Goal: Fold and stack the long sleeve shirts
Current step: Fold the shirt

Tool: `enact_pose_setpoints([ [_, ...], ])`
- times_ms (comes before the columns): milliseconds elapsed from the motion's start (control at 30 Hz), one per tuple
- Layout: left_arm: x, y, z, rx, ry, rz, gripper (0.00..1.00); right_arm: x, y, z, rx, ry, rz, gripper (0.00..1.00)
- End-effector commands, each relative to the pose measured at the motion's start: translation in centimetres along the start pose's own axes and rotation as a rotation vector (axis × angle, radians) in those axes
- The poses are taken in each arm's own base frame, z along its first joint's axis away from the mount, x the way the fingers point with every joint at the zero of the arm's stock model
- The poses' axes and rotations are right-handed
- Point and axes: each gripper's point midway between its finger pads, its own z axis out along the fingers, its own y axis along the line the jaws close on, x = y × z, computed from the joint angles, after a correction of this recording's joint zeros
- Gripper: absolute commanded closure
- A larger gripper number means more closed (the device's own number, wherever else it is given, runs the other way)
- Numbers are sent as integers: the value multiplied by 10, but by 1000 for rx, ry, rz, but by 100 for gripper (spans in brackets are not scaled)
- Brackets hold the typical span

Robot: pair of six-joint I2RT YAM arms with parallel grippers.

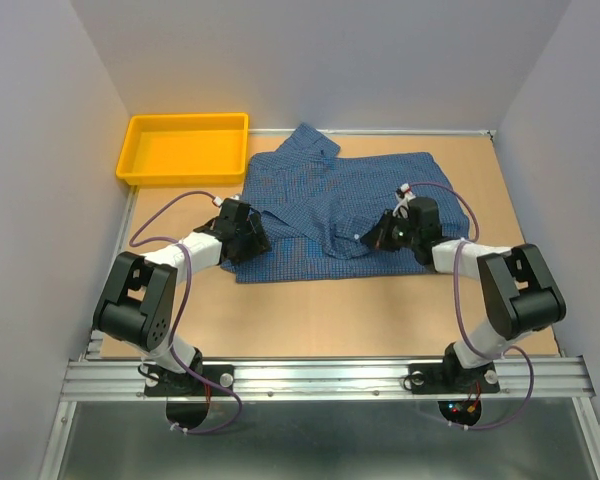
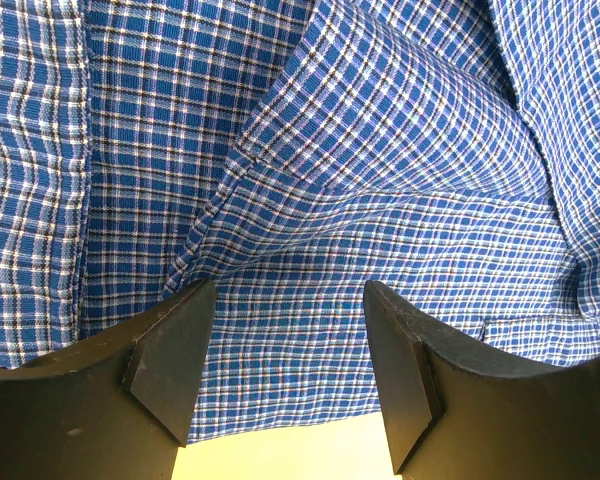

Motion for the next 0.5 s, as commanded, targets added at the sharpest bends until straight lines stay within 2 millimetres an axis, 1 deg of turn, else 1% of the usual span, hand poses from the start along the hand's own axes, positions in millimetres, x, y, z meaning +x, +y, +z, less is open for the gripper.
enact_pose_setpoints([
  [0, 6, 10, -8, -42, 5, 11, 27, -46, 22, -16, 38, -79, -81, 100],
  [33, 5, 10, -8, -41, 4, 11, 27, -50, 22, -20, 61, -80, -82, 99],
  [67, 5, 10, -8, -42, 6, 12, 27, -50, 20, -25, 98, -55, -76, 99],
  [100, 4, 9, -8, -41, 4, 12, 27, -56, 17, -32, 141, -72, -74, 99],
  [133, 4, 9, -8, -41, 4, 14, 27, -57, 13, -37, 172, -64, -67, 99],
  [167, 5, 10, -8, -44, 7, 14, 27, -48, 6, -43, 217, -26, -41, 100],
  [200, 5, 10, -9, -44, 9, 17, 27, -56, 2, -49, 261, -42, -36, 99],
  [233, 5, 10, -9, -44, 9, 15, 27, -59, -3, -56, 296, -47, -25, 100],
  [267, 5, 10, -10, -45, 10, 18, 27, -57, -11, -65, 360, -24, -8, 99],
  [300, 6, 11, -9, -48, 13, 20, 27, -58, -16, -72, 391, -22, 6, 100],
  [333, 2, 16, -9, -77, -6, 21, 27, -52, -20, -82, 434, 7, 21, 99],
  [400, 3, 18, -9, -89, -5, 20, 27, -55, -25, -95, 499, 13, 9, 100],
  [433, 3, 19, -8, -93, -5, 19, 27, -60, -22, -106, 523, 16, -4, 99],
  [467, 3, 20, -8, -94, -5, 16, 27, -61, -24, -111, 548, 17, -12, 100],
])
